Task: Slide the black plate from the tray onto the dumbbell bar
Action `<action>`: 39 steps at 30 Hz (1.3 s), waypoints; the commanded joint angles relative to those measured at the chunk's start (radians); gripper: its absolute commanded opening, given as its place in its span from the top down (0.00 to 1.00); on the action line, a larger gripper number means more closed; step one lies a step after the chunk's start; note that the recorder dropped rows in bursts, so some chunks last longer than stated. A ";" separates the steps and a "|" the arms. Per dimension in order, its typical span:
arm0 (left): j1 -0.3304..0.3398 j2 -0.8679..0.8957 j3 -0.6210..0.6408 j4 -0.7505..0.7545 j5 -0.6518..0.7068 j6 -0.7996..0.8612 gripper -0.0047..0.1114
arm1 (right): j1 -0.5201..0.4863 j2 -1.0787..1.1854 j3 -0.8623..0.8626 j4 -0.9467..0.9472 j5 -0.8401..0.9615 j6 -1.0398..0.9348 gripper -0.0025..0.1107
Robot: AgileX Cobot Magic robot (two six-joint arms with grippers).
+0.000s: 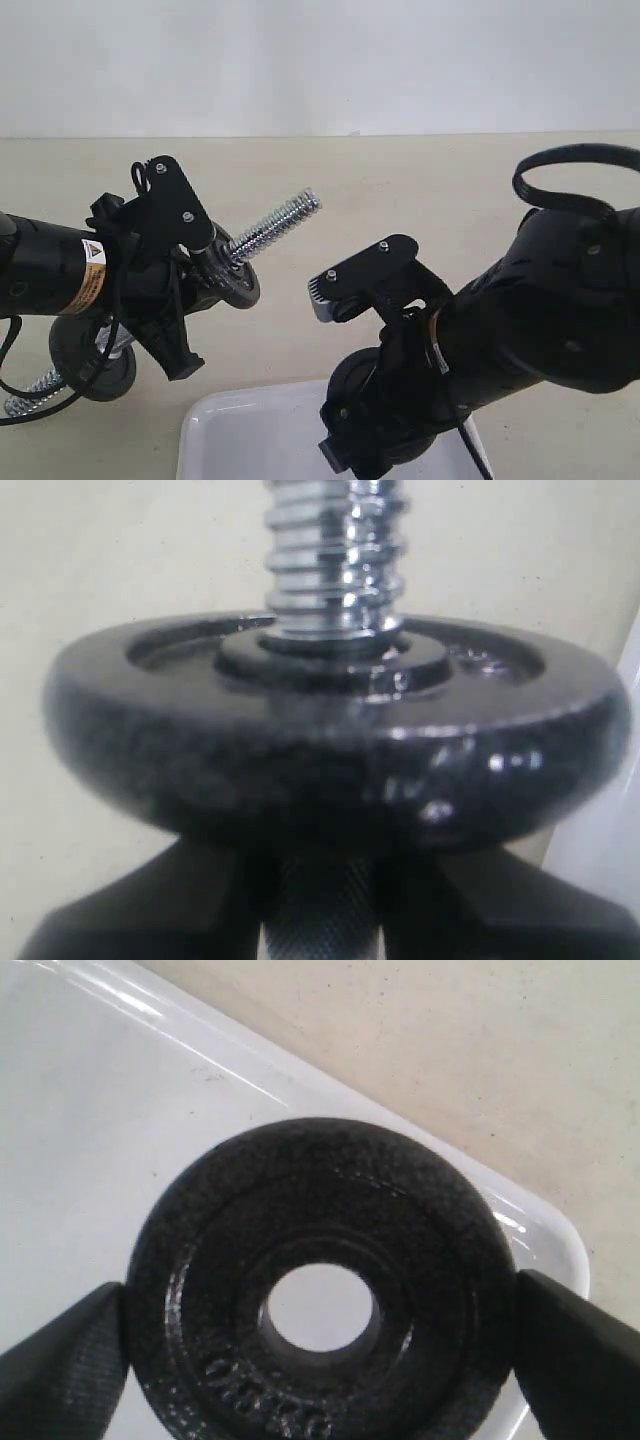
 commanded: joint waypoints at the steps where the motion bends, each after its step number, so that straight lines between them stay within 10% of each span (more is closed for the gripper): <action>1: 0.001 -0.052 -0.035 -0.005 0.038 0.013 0.92 | -0.002 -0.030 -0.011 -0.010 -0.025 -0.019 0.98; 9: 0.001 -0.052 -0.035 -0.005 0.053 0.021 0.92 | -0.085 -0.037 -0.011 0.050 -0.029 -0.115 0.98; 18: 0.001 -0.052 -0.035 -0.005 0.053 0.025 0.92 | -0.226 -0.097 -0.022 0.689 0.001 -0.775 0.98; 39: 0.001 -0.052 -0.035 -0.005 0.053 0.148 0.92 | -0.776 -0.101 -0.172 1.423 0.719 -1.493 0.98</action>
